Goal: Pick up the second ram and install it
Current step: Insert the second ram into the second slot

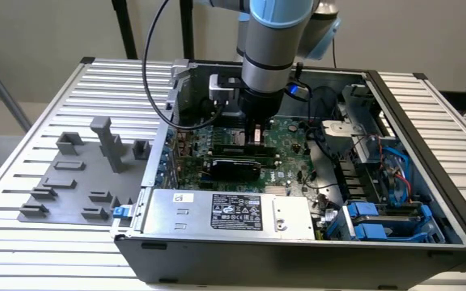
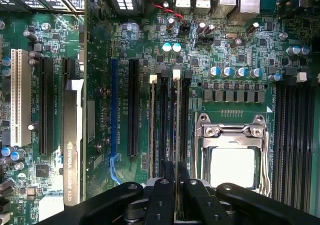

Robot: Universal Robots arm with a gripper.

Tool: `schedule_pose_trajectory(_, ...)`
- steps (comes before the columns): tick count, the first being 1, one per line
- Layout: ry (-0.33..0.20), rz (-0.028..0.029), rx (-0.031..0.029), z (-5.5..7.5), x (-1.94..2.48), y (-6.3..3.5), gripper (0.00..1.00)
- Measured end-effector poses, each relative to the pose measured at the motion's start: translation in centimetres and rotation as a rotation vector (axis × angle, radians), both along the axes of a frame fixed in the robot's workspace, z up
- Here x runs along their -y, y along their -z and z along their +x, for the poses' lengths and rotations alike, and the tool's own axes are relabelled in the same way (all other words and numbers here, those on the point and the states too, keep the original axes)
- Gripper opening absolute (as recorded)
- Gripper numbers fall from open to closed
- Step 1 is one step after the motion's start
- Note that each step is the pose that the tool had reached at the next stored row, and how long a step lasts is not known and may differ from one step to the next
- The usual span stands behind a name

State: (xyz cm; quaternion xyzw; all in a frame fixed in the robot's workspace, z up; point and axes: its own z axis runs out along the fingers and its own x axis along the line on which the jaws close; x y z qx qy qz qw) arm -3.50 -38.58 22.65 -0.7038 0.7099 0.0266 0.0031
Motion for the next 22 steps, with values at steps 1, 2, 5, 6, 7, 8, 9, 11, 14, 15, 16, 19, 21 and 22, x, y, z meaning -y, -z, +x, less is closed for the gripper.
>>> schedule_pose_trajectory(1, 0.000, 0.0001, 0.0000, 0.00, 0.00, 0.02, 0.00)
schedule_pose_trajectory(2, 0.000, 0.0000, 0.0000, 0.00, 0.00, 0.03, 0.00)
schedule_pose_trajectory(5, 0.000, 0.0003, 0.0000, -0.01, 0.00, 0.10, 0.00)
schedule_pose_trajectory(6, 0.000, 0.0004, 0.0000, -0.02, 0.00, 0.12, 0.00)
schedule_pose_trajectory(7, 0.000, 0.0007, 0.0000, -0.04, 0.00, 0.13, 0.00)
schedule_pose_trajectory(8, 0.000, 0.0011, 0.0000, -0.05, 0.00, 0.14, 0.00)
schedule_pose_trajectory(9, 0.000, 0.0016, 0.0000, -0.07, 0.00, 0.16, 0.00)
schedule_pose_trajectory(11, 0.000, 0.0026, 0.0000, -0.09, -0.01, 0.17, 0.00)
schedule_pose_trajectory(14, 0.000, 0.0037, 0.0000, -0.09, -0.03, 0.19, 0.00)
schedule_pose_trajectory(15, 0.000, 0.0041, 0.0001, -0.09, -0.05, 0.21, 0.00)
schedule_pose_trajectory(16, 0.000, 0.0042, 0.0001, -0.09, -0.05, 0.21, 0.00)
schedule_pose_trajectory(19, 0.000, 0.0044, 0.0000, -0.09, -0.08, 0.23, 0.00)
schedule_pose_trajectory(21, 0.000, 0.0045, 0.0000, -0.09, -0.10, 0.25, 0.00)
schedule_pose_trajectory(22, 0.000, 0.0044, -0.0001, -0.09, -0.10, 0.26, 0.00)
